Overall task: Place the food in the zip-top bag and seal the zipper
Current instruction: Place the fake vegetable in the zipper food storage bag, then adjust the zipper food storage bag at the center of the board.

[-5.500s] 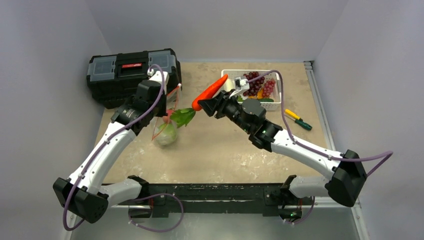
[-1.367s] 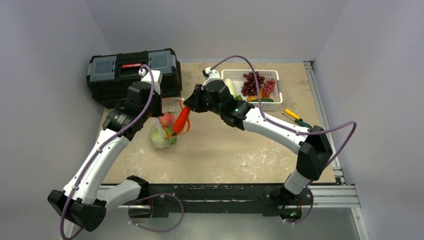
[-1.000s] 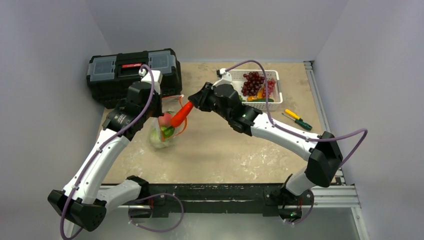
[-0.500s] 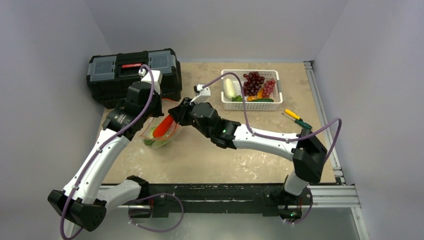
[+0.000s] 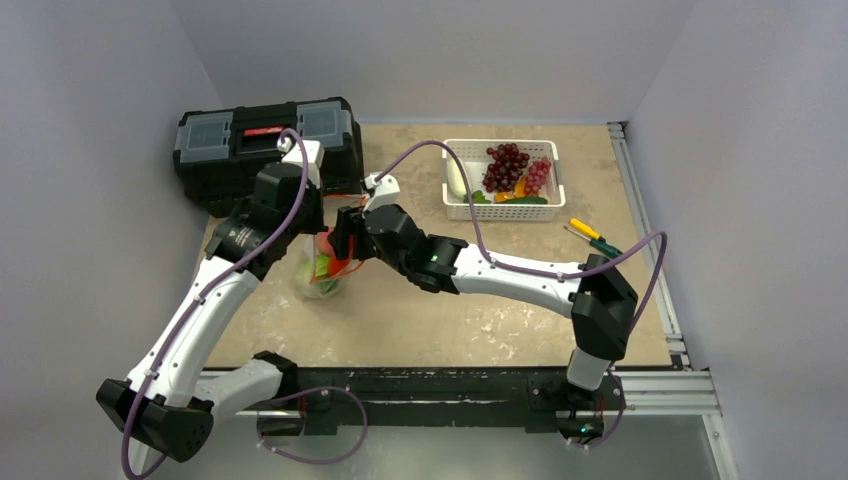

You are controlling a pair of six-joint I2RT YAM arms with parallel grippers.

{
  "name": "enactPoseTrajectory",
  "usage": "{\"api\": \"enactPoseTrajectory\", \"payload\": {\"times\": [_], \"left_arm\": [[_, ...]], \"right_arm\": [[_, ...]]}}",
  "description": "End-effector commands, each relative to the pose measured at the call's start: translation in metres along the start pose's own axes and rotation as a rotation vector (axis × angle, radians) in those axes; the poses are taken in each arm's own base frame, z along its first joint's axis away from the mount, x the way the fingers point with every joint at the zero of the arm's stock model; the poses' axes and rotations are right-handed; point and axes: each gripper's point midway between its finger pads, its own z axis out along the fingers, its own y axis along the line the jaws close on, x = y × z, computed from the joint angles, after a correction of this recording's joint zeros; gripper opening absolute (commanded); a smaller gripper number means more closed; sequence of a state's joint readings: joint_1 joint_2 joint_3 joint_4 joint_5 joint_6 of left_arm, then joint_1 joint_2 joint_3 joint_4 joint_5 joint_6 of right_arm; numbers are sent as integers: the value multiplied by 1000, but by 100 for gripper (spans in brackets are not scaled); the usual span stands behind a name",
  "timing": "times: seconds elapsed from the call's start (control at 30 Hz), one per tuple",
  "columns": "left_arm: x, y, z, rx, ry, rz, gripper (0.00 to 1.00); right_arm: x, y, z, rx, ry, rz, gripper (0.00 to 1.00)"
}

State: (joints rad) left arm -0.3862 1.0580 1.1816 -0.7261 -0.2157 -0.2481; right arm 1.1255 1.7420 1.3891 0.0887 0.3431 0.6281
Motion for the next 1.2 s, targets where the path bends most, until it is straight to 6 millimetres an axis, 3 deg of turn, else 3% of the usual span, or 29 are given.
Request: {"api": "enactPoseTrajectory", "payload": {"times": [0.0,0.23,0.5,0.73,1.03,1.07,1.17], "left_arm": [[-19,-1,-4,3,-60,-30,0],[-20,-1,-4,7,-60,-30,0],[-18,1,-2,-5,-56,-28,0],[-19,-1,-3,2,-58,-28,0],[-19,0,-4,2,-58,-28,0],[-19,0,-4,2,-57,-28,0],[-21,3,-6,-13,-67,-27,0]], "right_arm": [[-13,-8,-18,73,54,-106,63],[-32,-23,-42,151,79,-181,70],[-49,-37,-50,159,84,-194,69],[-35,-38,-46,75,76,-119,50],[-8,-25,-11,-26,135,-33,45],[-5,-25,-9,-21,147,-29,40],[-10,-26,-8,11,161,-42,12]]}}
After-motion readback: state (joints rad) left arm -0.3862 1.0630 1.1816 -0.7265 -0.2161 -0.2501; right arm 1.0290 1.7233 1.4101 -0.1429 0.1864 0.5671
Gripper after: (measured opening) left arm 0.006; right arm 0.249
